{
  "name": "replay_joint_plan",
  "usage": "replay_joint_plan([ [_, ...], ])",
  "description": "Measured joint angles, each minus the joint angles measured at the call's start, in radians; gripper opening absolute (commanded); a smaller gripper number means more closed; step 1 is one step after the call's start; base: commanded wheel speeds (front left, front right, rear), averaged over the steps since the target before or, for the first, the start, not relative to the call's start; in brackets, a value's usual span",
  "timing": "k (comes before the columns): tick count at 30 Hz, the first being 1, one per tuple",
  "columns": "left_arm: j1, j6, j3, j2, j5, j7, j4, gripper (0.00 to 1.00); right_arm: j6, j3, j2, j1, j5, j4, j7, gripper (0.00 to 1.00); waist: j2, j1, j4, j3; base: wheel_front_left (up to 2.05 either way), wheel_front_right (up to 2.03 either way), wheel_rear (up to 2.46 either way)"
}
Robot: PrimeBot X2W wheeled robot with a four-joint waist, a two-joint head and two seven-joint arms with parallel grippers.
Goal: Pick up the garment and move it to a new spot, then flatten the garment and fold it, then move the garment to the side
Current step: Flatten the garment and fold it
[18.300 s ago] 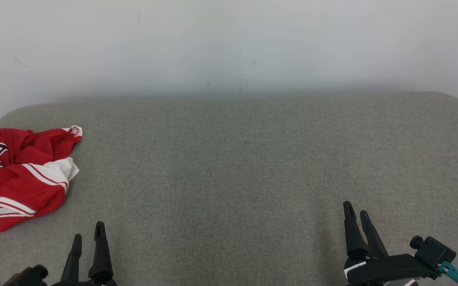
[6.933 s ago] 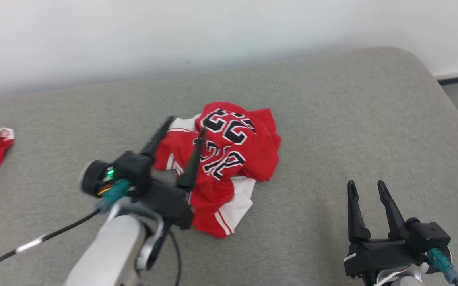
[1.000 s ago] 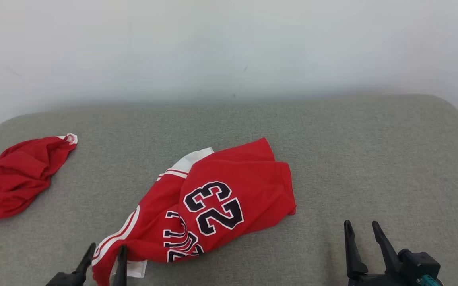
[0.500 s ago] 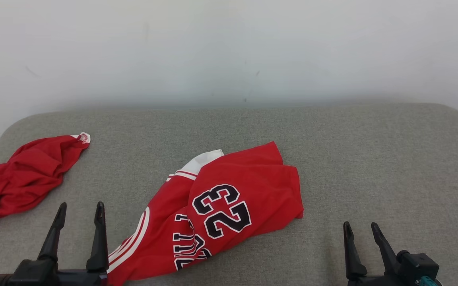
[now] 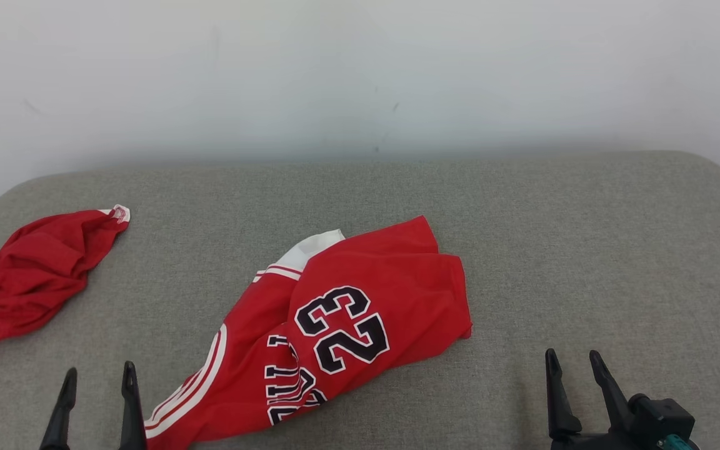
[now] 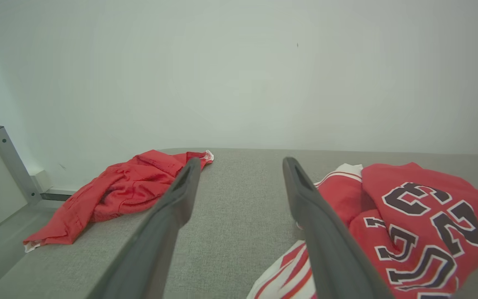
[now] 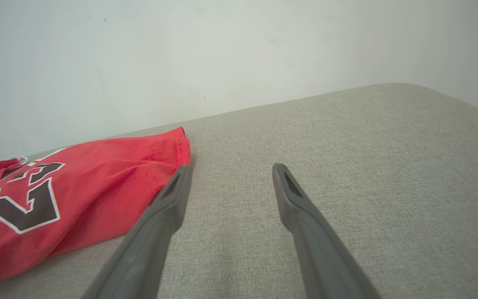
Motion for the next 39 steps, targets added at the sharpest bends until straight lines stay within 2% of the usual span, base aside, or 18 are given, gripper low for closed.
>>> replay_joint_plan([
  [8,0.03,-0.05,0.026,-0.039,0.011,0.0,0.079,1.0,0.0,0.001,0.0,0.0,-0.002,0.012,0.0,1.0,0.0,0.0,0.007,0.006,0.0,0.0,0.0],
  [21,0.015,-0.078,0.058,-0.061,0.045,0.0,0.123,1.0,0.0,0.012,0.0,-0.005,-0.013,0.032,0.0,1.0,0.0,0.0,0.03,-0.002,0.0,0.0,0.0],
  [26,0.01,-0.09,0.058,-0.08,0.063,0.0,0.125,1.0,0.0,0.036,0.0,-0.076,-0.047,0.053,0.0,1.0,0.0,0.0,0.049,-0.003,0.0,0.0,0.0],
  [33,-0.021,-0.118,0.057,-0.104,0.075,0.0,0.135,1.0,0.0,0.033,-0.038,-0.308,-0.089,0.191,0.049,1.0,0.0,0.0001,0.095,0.011,0.0,0.0,0.0],
  [39,-0.05,-0.138,0.06,-0.119,0.088,0.0,0.146,1.0,0.0,0.018,-0.079,-0.454,-0.09,0.376,0.084,1.0,0.0001,0.0001,0.135,0.041,0.0,0.0,0.0],
])
